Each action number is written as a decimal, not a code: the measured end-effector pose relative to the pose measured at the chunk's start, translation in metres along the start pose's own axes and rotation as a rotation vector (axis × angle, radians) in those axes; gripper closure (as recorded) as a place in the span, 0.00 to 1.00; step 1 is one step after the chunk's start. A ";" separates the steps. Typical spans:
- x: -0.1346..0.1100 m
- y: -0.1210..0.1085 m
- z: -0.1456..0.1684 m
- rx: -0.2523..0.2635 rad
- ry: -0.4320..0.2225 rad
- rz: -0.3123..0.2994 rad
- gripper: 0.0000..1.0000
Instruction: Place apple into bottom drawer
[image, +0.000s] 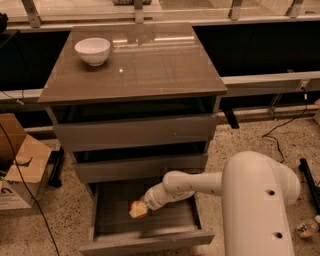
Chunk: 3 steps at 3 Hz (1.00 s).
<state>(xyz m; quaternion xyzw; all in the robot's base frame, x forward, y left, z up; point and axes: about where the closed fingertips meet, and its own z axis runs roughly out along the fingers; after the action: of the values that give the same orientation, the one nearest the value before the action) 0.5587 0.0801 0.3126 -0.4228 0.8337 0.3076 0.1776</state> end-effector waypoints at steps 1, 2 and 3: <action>0.019 -0.019 0.022 -0.005 0.001 0.040 1.00; 0.021 -0.022 0.029 -0.002 0.001 0.048 1.00; 0.025 -0.027 0.043 0.008 0.007 0.061 1.00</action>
Offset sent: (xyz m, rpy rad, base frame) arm 0.0045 -0.0046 -0.0307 0.0034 0.0275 -0.0239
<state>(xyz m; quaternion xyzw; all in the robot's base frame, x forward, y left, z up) 0.5678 0.0817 0.2568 -0.3975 0.8481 0.3080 0.1670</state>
